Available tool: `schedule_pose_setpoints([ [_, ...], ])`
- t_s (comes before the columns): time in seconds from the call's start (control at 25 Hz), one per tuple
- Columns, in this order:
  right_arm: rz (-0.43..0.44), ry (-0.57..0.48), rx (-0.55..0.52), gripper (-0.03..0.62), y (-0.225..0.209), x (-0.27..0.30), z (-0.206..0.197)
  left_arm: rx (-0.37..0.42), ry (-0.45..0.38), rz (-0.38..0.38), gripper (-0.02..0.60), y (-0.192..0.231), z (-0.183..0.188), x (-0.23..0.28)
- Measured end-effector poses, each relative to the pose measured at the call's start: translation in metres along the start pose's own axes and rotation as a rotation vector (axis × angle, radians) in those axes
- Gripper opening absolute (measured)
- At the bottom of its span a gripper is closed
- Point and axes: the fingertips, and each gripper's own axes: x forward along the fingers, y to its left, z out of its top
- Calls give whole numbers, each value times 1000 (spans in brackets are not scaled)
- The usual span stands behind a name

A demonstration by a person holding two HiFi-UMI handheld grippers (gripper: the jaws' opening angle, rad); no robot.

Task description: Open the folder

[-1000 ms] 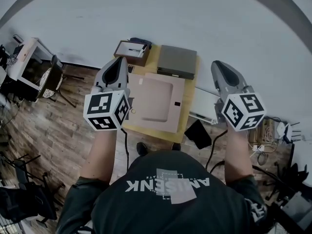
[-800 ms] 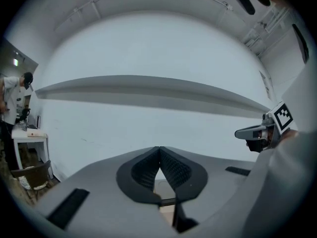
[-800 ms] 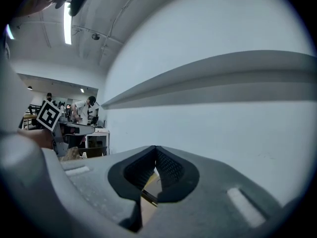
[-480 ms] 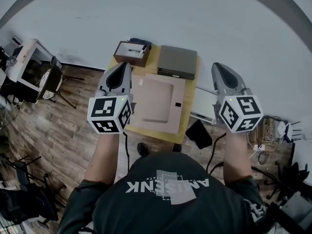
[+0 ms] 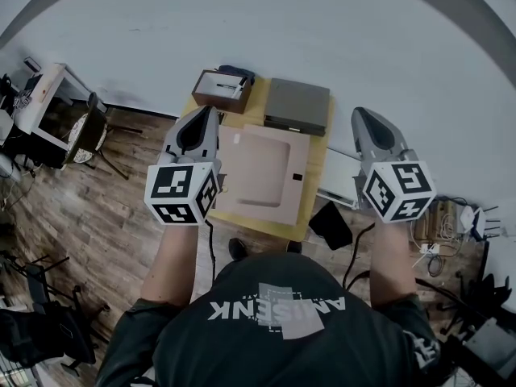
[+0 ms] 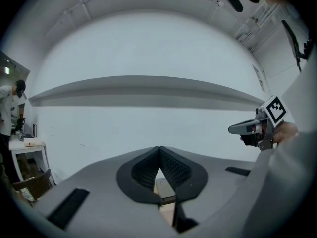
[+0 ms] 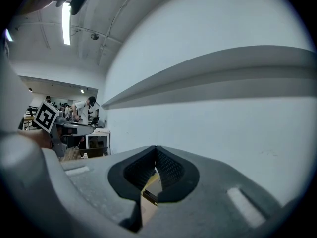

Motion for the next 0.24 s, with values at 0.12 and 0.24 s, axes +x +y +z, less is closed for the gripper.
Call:
schedule_pose_setpoints([
  [0.12,0,-8,2,6,-1,1,2,12,2,-2,0,0,0,1],
  [0.24,-3,-10,4,6,-2,3,1,65,22,-2,0,-2,-3,3],
])
